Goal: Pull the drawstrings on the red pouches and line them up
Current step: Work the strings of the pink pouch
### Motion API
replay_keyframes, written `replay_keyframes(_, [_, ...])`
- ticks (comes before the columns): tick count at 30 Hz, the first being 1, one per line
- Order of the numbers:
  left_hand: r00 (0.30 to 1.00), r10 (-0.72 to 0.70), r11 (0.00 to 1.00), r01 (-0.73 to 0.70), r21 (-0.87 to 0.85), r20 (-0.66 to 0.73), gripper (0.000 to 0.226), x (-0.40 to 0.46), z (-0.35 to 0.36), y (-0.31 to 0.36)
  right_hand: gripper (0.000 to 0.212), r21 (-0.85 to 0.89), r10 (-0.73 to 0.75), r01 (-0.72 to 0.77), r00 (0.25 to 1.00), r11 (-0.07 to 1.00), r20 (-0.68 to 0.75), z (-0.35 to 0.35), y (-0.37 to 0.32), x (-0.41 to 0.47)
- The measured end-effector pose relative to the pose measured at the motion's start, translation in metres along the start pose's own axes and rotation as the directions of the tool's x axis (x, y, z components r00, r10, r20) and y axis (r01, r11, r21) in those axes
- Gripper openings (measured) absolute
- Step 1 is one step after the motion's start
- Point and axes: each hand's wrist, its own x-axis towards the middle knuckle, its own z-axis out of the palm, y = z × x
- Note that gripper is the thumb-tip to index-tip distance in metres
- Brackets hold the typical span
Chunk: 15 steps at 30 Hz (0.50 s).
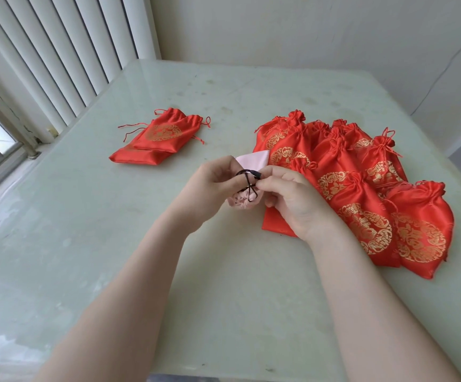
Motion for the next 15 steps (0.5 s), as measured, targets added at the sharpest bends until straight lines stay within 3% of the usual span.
replay_keyframes(4, [0.99, -0.107, 0.983, 0.12, -0.141, 0.096, 0.018, -0.001, 0.002, -0.001, 0.007, 0.133, 0.057, -0.055, 0.998, 0.99, -0.005, 0.003, 0.003, 0.002])
replay_keyframes(5, [0.985, -0.139, 0.976, 0.155, -0.156, 0.106, 0.019, -0.002, 0.002, -0.002, 0.013, 0.073, 0.048, -0.045, 0.998, 0.996, -0.029, 0.003, 0.005, 0.002])
replay_keyframes(7, [0.973, -0.197, 0.965, 0.214, -0.152, 0.118, 0.019, -0.002, 0.0, -0.002, 0.017, -0.233, -0.082, 0.063, 0.994, 0.971, -0.076, 0.0, 0.008, 0.001])
replay_keyframes(8, [0.969, -0.217, 0.963, 0.232, -0.135, 0.117, 0.019, -0.002, 0.0, -0.003, 0.015, -0.435, -0.177, 0.129, 0.982, 0.891, -0.072, -0.001, 0.009, 0.001])
replay_keyframes(10, [0.968, -0.232, 0.966, 0.241, -0.097, 0.097, 0.021, -0.002, 0.0, -0.002, 0.012, -0.744, -0.36, 0.223, 0.933, 0.629, -0.025, -0.003, 0.011, 0.001])
replay_keyframes(12, [0.973, -0.215, 0.972, 0.222, -0.078, 0.082, 0.022, -0.002, 0.002, -0.001, 0.01, -0.843, -0.494, 0.267, 0.87, 0.467, 0.002, -0.001, 0.007, -0.003])
replay_keyframes(13, [0.977, -0.196, 0.976, 0.203, -0.081, 0.086, 0.021, -0.002, 0.003, 0.0, 0.012, -0.829, -0.522, 0.278, 0.852, 0.486, -0.02, -0.001, 0.005, -0.003])
replay_keyframes(15, [0.982, -0.156, 0.982, 0.165, -0.086, 0.109, 0.016, -0.003, 0.004, 0.0, 0.02, -0.624, -0.42, 0.269, 0.901, 0.734, -0.105, -0.001, 0.0, -0.003])
